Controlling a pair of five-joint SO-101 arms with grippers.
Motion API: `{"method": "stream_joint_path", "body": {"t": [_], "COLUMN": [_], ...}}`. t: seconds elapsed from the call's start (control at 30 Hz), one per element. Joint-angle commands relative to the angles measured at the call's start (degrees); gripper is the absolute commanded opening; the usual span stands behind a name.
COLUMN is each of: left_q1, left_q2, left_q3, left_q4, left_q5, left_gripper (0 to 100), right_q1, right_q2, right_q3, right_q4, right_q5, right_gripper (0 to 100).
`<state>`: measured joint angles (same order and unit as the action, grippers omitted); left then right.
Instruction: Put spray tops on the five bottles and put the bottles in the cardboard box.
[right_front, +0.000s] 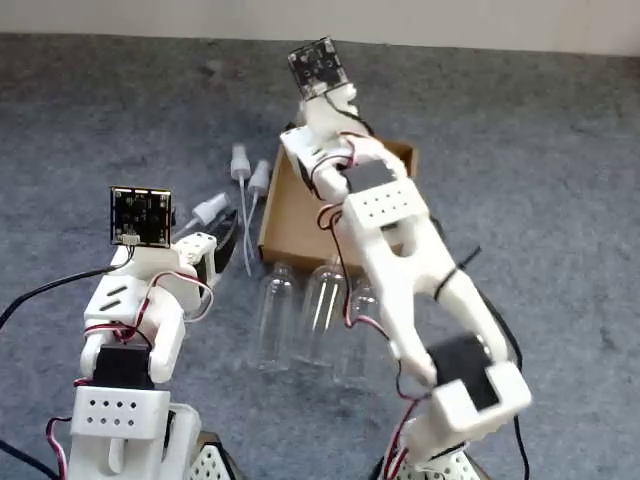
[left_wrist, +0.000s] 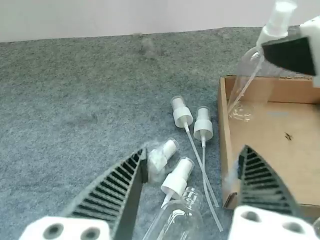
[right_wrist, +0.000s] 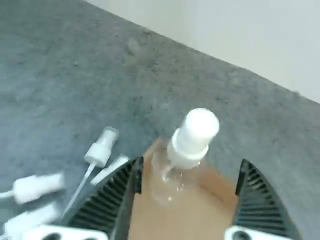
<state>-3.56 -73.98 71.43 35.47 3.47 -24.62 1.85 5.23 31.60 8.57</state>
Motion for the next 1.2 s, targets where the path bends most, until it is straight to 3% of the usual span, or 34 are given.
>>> {"method": "stream_joint_path", "body": {"t": [0.0, 0.37, 0.47, 0.53, 0.77, 1.03, 1.17], "left_q1": [-0.48, -0.48, -0.48, -0.48, -0.48, -0.48, -0.48], "left_q2": [-0.31, -0.31, -0.31, -0.31, -0.31, -0.31, -0.31], "left_q3": [-0.31, -0.31, -0.31, -0.31, -0.31, -0.31, -0.31], "left_q4": [-1.49, -1.49, -1.49, -1.49, -1.49, -1.49, -1.49], "left_q5": [-0.09, -0.09, -0.09, -0.09, -0.09, -0.09, -0.09], "left_gripper": [23, 23, 23, 23, 23, 23, 23], "right_q1": [-0.22, -0.84, -2.42, -3.30, -3.56, -3.56, -3.56], "right_q2": [-9.71, -30.20, -34.77, -38.20, -42.68, -34.07, -30.37], "right_q3": [-1.19, -0.57, 3.74, 11.21, 37.05, 46.02, 46.46], "right_q4": [12.44, 58.77, 64.48, 63.87, 49.27, 36.00, 34.68], "right_q5": [0.70, 0.62, -5.45, -8.70, -7.30, -11.43, -13.01], "right_gripper": [24.2, 24.1, 24.1, 24.1, 24.5, 24.5, 24.5]}}
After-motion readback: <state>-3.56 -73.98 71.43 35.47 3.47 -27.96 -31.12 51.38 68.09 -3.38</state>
